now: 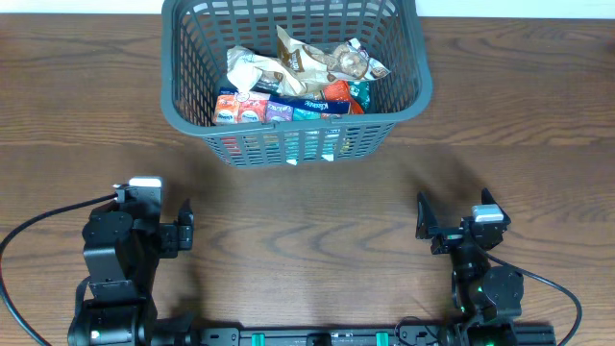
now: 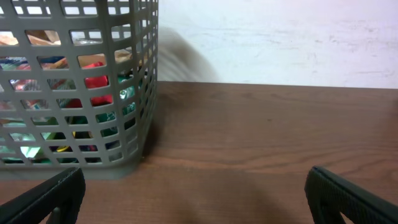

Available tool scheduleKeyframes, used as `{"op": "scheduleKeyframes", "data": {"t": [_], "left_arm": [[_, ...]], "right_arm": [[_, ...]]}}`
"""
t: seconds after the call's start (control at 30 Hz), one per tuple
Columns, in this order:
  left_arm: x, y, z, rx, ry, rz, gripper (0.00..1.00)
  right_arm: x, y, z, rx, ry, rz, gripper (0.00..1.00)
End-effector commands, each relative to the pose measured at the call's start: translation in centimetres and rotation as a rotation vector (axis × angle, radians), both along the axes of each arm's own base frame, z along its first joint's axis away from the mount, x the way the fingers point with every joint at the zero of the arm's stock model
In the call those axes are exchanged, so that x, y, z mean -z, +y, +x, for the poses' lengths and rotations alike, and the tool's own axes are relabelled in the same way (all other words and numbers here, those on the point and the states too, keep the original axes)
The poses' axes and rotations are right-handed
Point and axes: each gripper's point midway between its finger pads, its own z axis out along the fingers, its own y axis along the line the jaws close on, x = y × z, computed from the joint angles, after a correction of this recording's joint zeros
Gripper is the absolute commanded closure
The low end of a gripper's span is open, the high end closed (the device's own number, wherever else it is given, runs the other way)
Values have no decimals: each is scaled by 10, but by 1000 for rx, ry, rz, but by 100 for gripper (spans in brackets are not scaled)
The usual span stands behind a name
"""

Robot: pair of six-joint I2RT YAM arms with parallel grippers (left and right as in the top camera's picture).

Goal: Pack container

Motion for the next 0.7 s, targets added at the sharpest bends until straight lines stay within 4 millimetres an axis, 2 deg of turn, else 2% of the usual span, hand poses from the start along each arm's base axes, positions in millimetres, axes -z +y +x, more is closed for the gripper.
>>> {"op": "scheduleKeyframes", "data": {"t": [0.0,0.13,0.27,0.4,0.47,0.57,0.67], "left_arm": [[-3,1,0,-7,-9,6,1],[-7,-7,-11,17,-34,-20,1],[-6,-41,-32,78,-58,-236,1],[-14,-69,-39,160,-146,-415,1],[-22,-69,-32,179,-256,-415,1],[-32,-59,-17,148,-421,-391,1],[-25,-53,-6,124,-529,-379,1]], "right_arm": [[1,-1,0,4,-2,18,1],[0,-1,0,4,-3,19,1],[0,-1,0,4,-3,19,1],[0,-1,0,4,-3,18,1],[0,-1,0,4,-3,18,1],[0,-1,0,4,-3,18,1],[0,-1,0,4,-3,18,1]]}}
